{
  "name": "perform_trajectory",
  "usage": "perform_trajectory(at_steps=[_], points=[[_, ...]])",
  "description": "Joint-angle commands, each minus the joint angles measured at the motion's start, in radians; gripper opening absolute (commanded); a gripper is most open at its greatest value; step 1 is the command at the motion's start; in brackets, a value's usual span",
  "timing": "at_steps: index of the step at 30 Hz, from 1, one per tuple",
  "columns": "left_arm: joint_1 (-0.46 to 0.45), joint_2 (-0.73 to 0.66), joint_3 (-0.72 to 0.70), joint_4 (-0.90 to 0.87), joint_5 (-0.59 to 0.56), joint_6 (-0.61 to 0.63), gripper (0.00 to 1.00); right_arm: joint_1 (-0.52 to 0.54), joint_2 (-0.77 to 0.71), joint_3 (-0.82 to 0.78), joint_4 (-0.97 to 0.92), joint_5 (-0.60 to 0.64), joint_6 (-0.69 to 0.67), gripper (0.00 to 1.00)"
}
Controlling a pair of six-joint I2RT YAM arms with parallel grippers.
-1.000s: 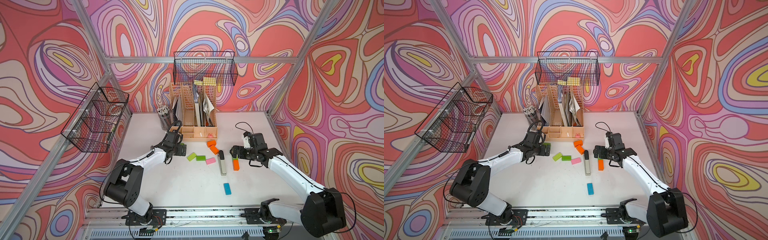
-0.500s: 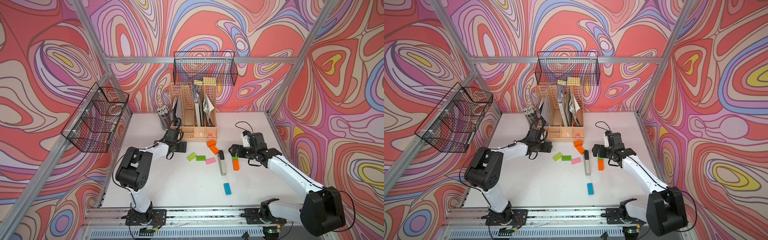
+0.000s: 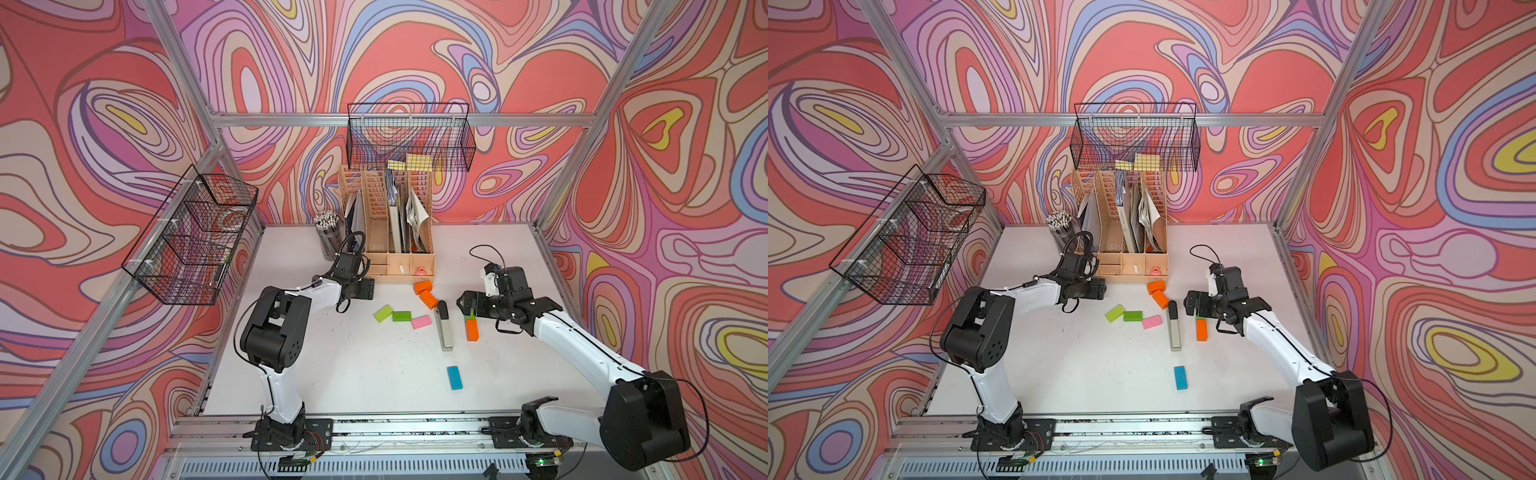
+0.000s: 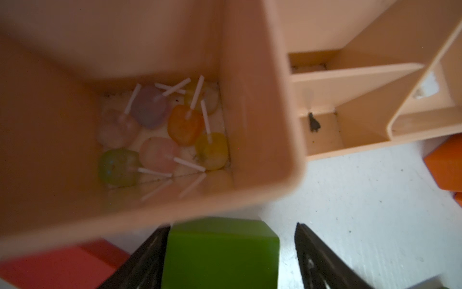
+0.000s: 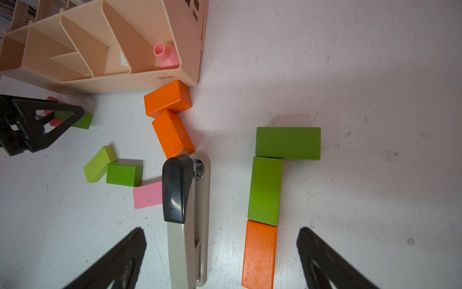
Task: Assemble the letter c with building blocks
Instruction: Pick up the building block from the center of the board.
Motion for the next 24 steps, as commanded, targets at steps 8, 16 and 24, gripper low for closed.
perform_trajectory(at_steps=[8,16,24], points=[[0.003,0.013,0.017,-0.033,0.034,0.002,0.61,-0.005,-0.049,-0.017,-0.013,-0.001,0.016,0.98],[-0.003,-0.094,-0.030,-0.029,0.080,-0.038,0.52,-0.005,-0.056,-0.035,-0.002,-0.108,0.028,0.97],[-0.015,-0.250,-0.102,-0.087,0.121,-0.176,0.50,-0.005,-0.100,-0.066,0.037,-0.231,0.001,0.90]])
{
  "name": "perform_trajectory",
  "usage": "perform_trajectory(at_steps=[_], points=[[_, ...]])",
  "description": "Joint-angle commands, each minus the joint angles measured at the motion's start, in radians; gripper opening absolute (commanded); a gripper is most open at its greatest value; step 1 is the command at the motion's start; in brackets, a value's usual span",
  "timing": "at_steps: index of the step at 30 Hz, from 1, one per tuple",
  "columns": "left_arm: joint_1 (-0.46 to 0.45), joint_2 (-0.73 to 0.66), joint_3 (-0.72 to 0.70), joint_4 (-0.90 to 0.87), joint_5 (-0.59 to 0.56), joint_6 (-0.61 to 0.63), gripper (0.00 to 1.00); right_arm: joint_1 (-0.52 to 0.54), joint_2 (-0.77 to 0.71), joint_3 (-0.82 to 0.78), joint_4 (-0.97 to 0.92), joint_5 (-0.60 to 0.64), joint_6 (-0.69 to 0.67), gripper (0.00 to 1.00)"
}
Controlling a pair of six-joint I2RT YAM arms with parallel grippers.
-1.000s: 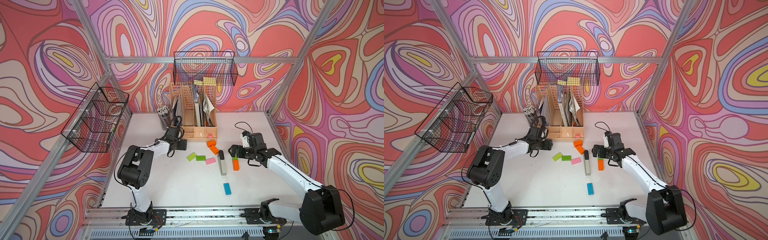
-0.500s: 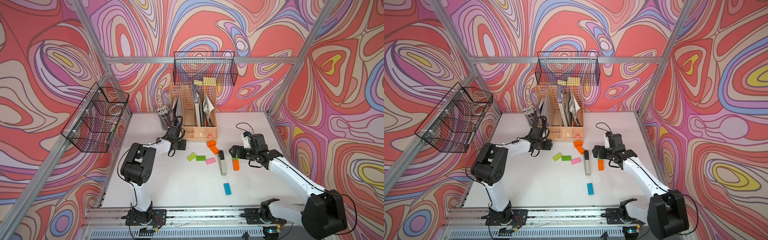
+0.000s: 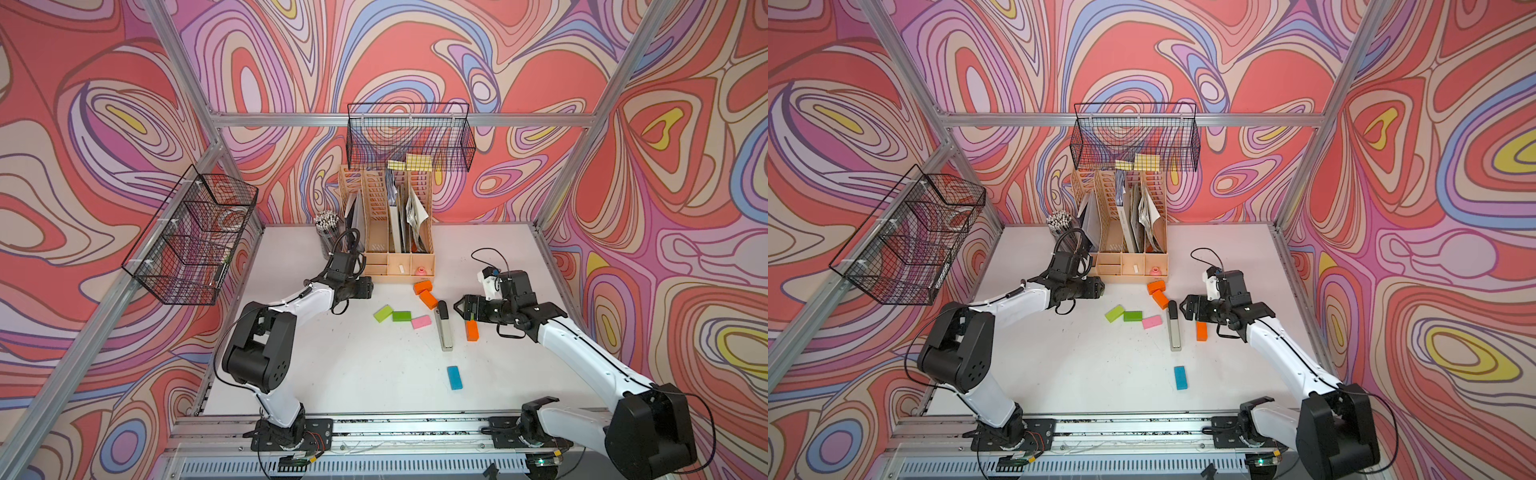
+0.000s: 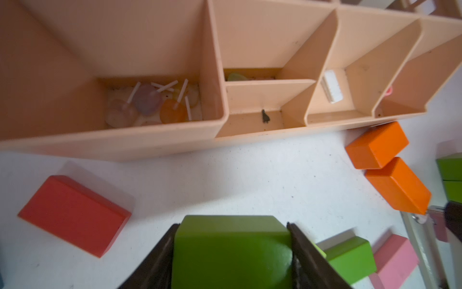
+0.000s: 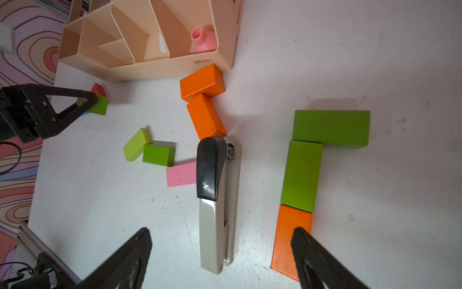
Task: Assemble the letter c with building blocks
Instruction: Pick up the building block from the center of the board.
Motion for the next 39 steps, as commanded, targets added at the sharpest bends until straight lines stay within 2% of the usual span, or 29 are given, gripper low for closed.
perform_trajectory(at_steps=[1,6,11,16,20,25,29,35,39], points=[[-0.007,-0.072,-0.038,-0.051,0.043,-0.103,0.50,-0.005,-0.034,-0.030,0.047,-0.084,-0.011,0.89],[-0.008,-0.192,-0.090,-0.085,0.107,-0.230,0.49,-0.004,-0.060,-0.078,0.153,-0.166,0.018,0.89],[-0.013,-0.325,-0.152,-0.082,0.184,-0.365,0.49,-0.001,-0.095,-0.162,0.344,-0.268,0.079,0.89],[-0.042,-0.406,-0.194,-0.043,0.277,-0.494,0.49,0.021,-0.130,-0.245,0.551,-0.350,0.119,0.83],[-0.079,-0.427,-0.203,0.002,0.357,-0.582,0.50,0.078,-0.167,-0.327,0.758,-0.355,0.128,0.77],[-0.138,-0.432,-0.204,0.063,0.417,-0.664,0.50,0.191,-0.216,-0.379,0.869,-0.274,0.025,0.73],[-0.171,-0.423,-0.205,0.131,0.464,-0.731,0.50,0.210,-0.211,-0.420,0.997,-0.289,-0.012,0.76],[-0.205,-0.425,-0.206,0.167,0.488,-0.777,0.50,0.233,-0.198,-0.448,1.129,-0.305,-0.035,0.65],[-0.224,-0.425,-0.207,0.192,0.506,-0.798,0.50,0.257,-0.175,-0.443,1.147,-0.309,-0.084,0.66]])
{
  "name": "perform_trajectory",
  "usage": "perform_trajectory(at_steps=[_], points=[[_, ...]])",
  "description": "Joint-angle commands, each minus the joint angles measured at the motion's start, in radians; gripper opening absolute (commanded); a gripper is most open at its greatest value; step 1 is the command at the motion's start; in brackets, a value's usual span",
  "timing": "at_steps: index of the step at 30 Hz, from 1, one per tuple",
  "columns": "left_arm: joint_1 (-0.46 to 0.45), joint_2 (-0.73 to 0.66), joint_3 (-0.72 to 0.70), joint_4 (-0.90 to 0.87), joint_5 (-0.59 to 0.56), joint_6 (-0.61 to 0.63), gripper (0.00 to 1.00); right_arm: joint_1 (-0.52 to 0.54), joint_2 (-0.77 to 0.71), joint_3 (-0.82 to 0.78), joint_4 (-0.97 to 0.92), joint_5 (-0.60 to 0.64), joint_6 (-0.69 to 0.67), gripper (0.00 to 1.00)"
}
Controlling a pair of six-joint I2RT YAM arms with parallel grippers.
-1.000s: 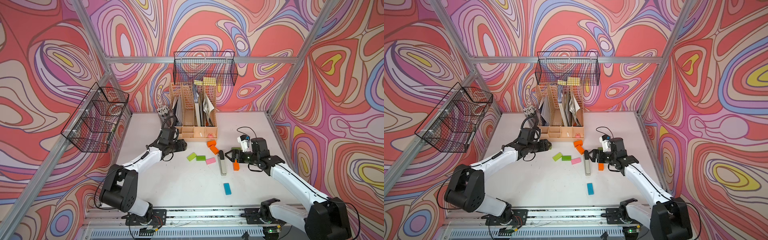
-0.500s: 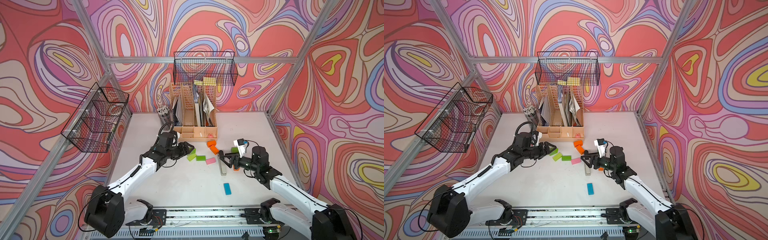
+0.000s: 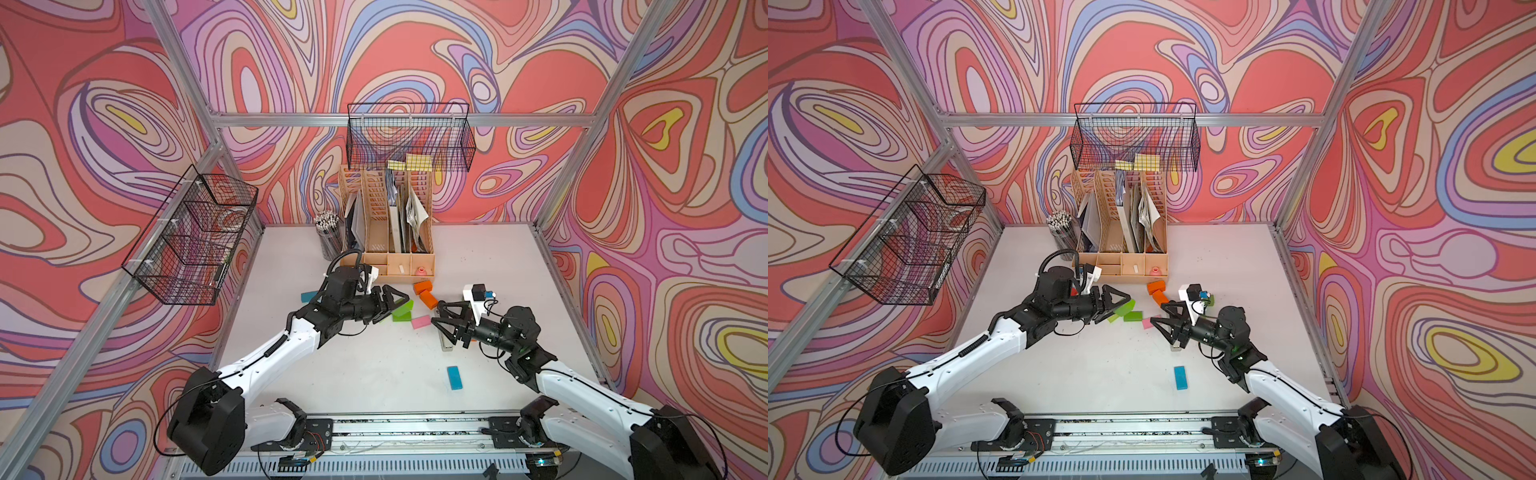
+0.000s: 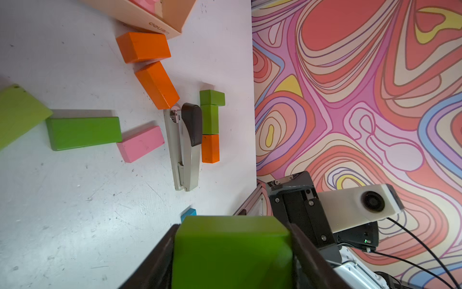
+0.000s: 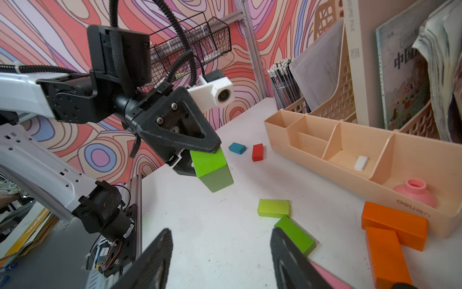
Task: Assemble the letter c with building blocks
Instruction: Pick up the building block from the center of the board.
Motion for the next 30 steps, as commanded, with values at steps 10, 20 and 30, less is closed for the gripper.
perform_trajectory(at_steps=[10,20,30], points=[[-0.031,-0.040,-0.019,0.077,0.064,-0.054,0.50,0.094,0.114,0.002,0.135,0.064,-0.127,0.64],[-0.039,-0.074,-0.057,0.104,0.078,-0.078,0.49,0.158,0.162,0.018,0.187,0.100,-0.199,0.64],[-0.051,-0.044,-0.057,0.155,0.127,-0.111,0.49,0.180,0.208,0.037,0.277,0.090,-0.242,0.62]])
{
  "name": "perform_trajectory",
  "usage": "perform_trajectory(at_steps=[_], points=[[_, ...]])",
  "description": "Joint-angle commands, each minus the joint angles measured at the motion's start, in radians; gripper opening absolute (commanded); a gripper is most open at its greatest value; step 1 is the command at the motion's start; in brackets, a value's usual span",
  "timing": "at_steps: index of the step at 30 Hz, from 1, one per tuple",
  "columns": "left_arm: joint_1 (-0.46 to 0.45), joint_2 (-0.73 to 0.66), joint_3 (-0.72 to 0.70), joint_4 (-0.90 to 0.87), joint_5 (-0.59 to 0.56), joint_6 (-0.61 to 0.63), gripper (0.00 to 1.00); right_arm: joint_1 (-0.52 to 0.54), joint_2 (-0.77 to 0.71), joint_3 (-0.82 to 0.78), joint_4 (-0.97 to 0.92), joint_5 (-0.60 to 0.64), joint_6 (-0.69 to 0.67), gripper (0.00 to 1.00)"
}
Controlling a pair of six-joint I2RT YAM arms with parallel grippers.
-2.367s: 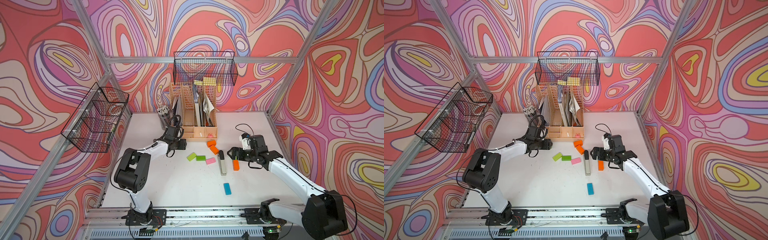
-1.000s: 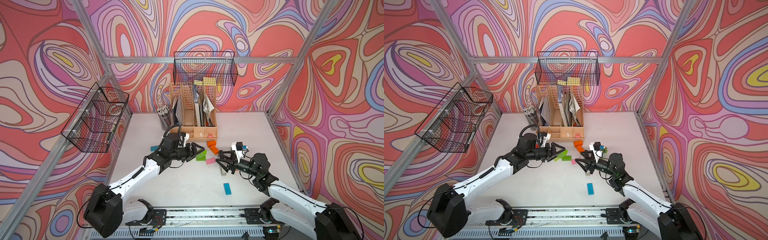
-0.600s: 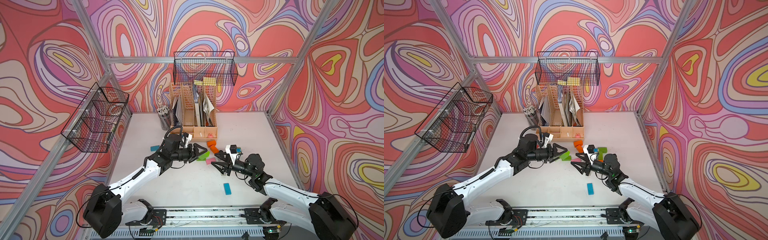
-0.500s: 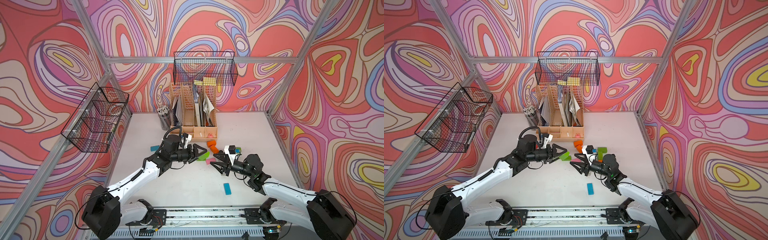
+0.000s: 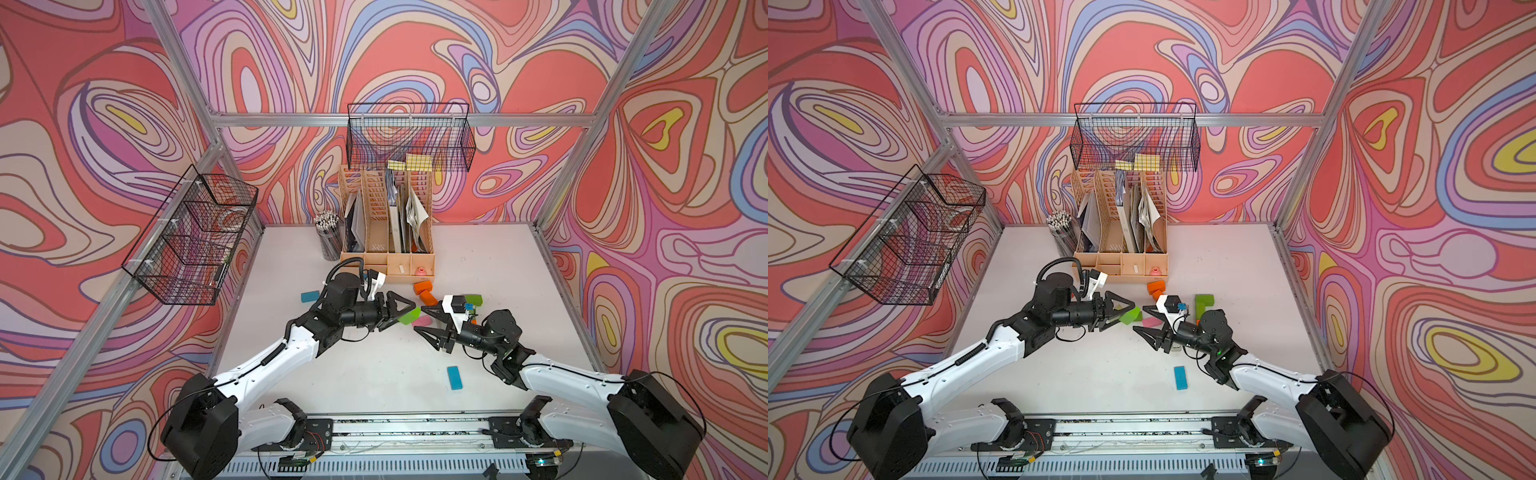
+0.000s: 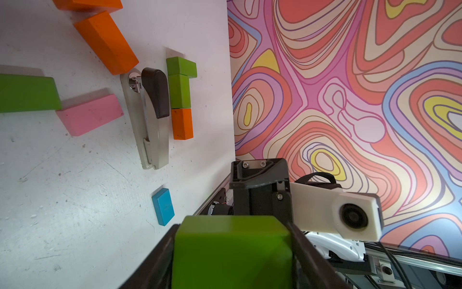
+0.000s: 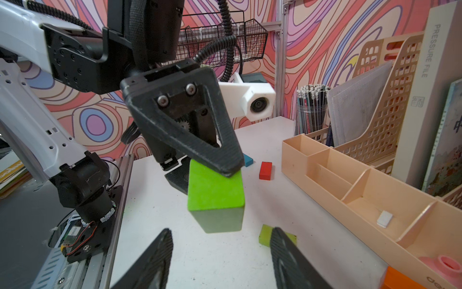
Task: Assemble the letter c with building blocks
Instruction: Pick up the building block from the center of the board.
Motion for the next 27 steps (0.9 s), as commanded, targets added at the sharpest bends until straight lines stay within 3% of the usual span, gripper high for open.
perform_trajectory(at_steps=[1,9,19,24,27], points=[[-0.010,0.010,0.001,0.066,0.040,-0.029,0.48,0.013,0.028,0.019,0.078,-0.007,-0.022,0.60],[-0.022,0.058,0.010,0.120,0.077,-0.050,0.48,0.018,0.050,0.000,0.133,-0.003,-0.029,0.53],[-0.022,0.085,0.015,0.158,0.091,-0.055,0.53,0.018,0.030,-0.007,0.094,0.029,-0.017,0.26],[-0.022,0.098,0.022,0.164,0.086,-0.030,0.75,0.018,-0.016,-0.026,0.049,0.094,0.013,0.21],[-0.019,0.092,0.006,0.176,0.037,0.018,0.80,0.018,-0.063,-0.015,-0.087,0.169,0.059,0.21]])
